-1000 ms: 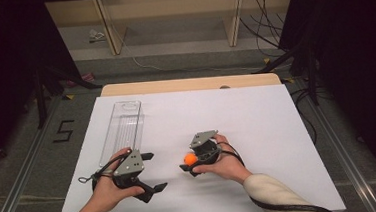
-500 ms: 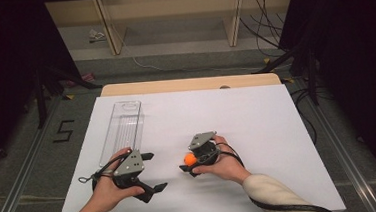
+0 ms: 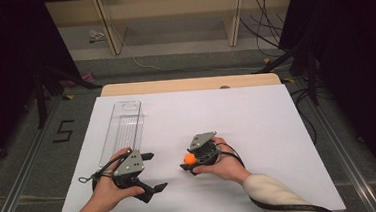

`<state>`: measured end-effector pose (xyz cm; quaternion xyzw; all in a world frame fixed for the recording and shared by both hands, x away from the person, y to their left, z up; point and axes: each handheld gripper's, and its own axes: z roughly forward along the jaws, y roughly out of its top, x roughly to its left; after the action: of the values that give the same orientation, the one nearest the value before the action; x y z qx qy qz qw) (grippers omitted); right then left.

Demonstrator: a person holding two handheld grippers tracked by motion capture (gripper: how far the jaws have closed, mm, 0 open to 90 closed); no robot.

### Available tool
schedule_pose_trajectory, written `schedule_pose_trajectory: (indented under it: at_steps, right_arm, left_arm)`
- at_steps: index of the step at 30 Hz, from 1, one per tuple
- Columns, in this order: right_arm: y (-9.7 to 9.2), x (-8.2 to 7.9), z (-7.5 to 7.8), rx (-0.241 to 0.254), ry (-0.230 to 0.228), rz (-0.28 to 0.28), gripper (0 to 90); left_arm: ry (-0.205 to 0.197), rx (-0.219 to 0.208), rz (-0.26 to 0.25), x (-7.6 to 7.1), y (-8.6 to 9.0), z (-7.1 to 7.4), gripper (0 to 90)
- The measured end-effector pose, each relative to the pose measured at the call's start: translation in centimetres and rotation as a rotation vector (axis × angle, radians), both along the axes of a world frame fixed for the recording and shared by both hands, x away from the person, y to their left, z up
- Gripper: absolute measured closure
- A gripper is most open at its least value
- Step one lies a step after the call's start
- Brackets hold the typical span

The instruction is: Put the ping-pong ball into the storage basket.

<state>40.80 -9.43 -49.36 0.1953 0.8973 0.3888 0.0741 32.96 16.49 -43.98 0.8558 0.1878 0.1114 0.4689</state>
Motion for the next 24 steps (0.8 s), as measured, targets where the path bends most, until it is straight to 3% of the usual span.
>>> schedule_pose_trajectory:
  at_steps: [18, 24]
  right_arm:
    - [-0.11, -0.06, 0.08, -0.004, -0.001, 0.002, 50.4]
    - [-0.12, -0.03, 0.11, -0.005, 0.002, 0.005, 50.9]
  left_arm:
    - [-0.002, 0.000, 0.000, -0.02, 0.01, 0.02, 0.0]
    - [-0.002, -0.001, 0.000, -0.02, 0.01, 0.02, 0.0]
